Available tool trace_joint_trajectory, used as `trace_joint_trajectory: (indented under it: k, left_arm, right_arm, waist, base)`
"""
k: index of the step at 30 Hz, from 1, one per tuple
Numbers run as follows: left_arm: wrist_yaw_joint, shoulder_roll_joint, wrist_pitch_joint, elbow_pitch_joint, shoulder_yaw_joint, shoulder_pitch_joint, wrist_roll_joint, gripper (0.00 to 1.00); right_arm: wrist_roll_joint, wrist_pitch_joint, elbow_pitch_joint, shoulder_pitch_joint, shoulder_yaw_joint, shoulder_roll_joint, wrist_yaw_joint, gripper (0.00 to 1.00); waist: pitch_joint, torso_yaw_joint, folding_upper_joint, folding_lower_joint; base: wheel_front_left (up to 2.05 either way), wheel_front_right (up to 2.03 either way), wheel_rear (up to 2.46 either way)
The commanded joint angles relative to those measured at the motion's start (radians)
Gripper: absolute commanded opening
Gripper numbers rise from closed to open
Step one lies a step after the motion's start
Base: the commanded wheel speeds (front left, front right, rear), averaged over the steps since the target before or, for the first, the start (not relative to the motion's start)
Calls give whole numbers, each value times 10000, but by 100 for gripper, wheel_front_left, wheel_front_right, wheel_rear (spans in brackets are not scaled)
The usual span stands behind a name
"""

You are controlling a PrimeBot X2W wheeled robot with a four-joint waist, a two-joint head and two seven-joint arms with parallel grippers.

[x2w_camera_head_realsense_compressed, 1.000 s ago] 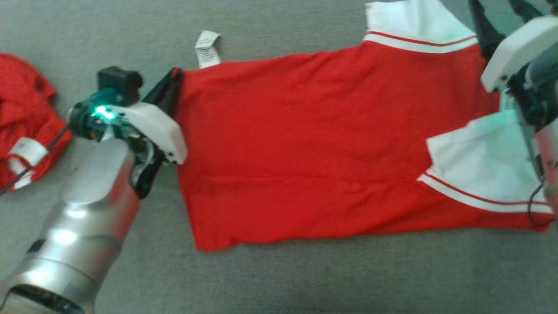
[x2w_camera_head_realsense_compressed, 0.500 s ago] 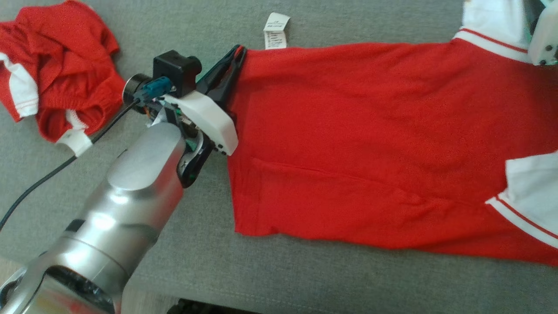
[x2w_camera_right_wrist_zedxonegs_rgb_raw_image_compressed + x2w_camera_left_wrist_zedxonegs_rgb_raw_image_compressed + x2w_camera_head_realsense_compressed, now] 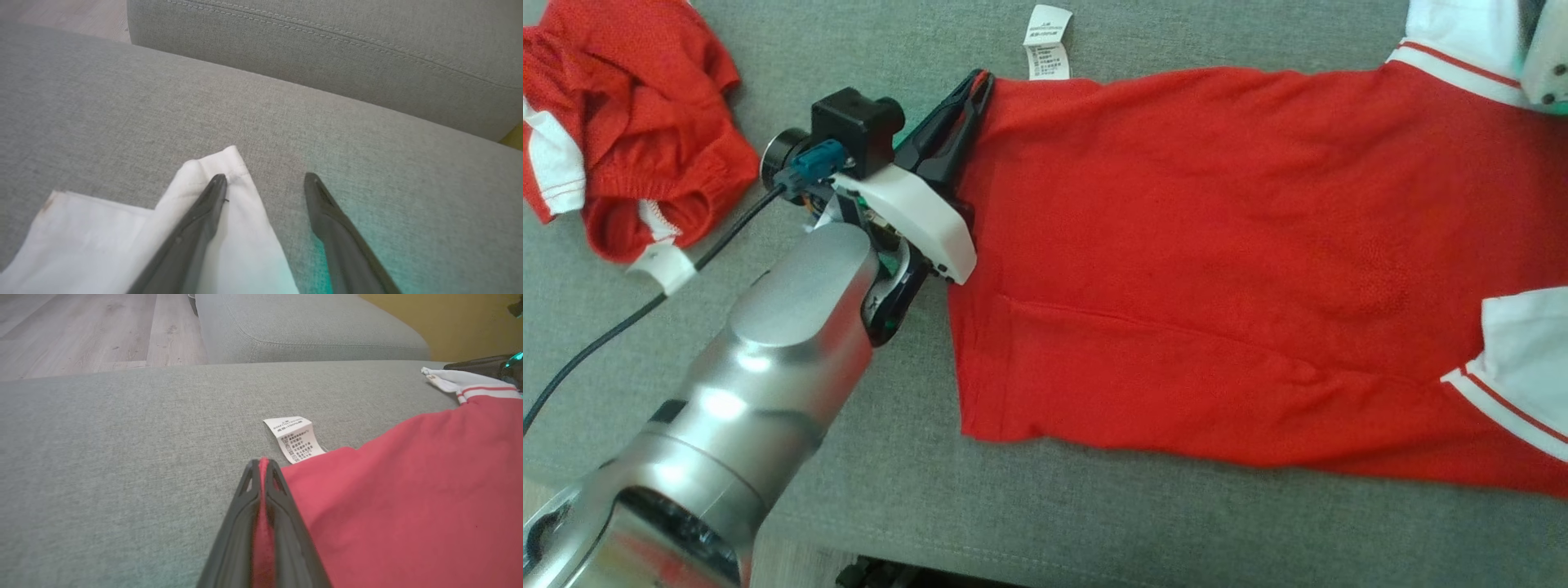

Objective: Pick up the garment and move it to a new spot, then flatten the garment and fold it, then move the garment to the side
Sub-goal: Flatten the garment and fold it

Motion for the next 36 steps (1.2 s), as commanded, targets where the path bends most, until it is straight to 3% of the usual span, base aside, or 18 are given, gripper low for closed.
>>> trace_joint_trajectory:
  k: [1, 2, 3, 9, 19, 24, 31, 36]
  left_arm:
    - [17, 385, -139, -55, 181, -343, -95, 0]
    - [17, 390, -161, -26, 156, -350, -136, 0]
    - [17, 394, -180, 1, 131, -362, -174, 0]
    - [17, 411, -335, 279, 114, -507, -256, 0]
    - [198, 445, -784, 462, 584, -555, -76, 0]
    - [466, 583, -820, -269, 1367, -319, 395, 0]
    - [701, 788, -823, -1466, 2465, 818, 1399, 0]
    - [809, 846, -824, -2129, 3264, 2255, 2211, 0]
  right_arm:
    - [177, 323, 31, 416, 312, 18, -7, 49]
    - [292, 439, 49, 462, 409, -10, -7, 28]
    - [417, 528, 57, 493, 470, -47, -7, 0]
    - [750, 420, 56, 449, 421, -338, -7, 0]
    - [-130, -2914, 150, 142, -794, -245, -7, 0]
    - [-154, -4429, 227, 302, -1358, 48, -7, 0]
    - [546, -5622, -15, 1094, -1535, 479, -7, 0]
    - [1593, -5936, -1044, 2682, -1322, 707, -7, 0]
  waist:
    - [-44, -41, 0, 0]
    - [-58, -51, 0, 0]
    - [-65, -59, 0, 0]
    - [-60, -72, 0, 0]
    - [-389, -233, 0, 0]
    - [-694, -458, 0, 0]
    - [-1325, -809, 0, 0]
    - [-1930, -1163, 0, 0]
  base:
    - [0, 0, 0]
    - [0, 0, 0]
    - [0, 0, 0]
    - [0, 0, 0]
    - [0, 0, 0]
    - [0, 0, 0]
    - [0, 0, 0]
    - [0, 0, 0]
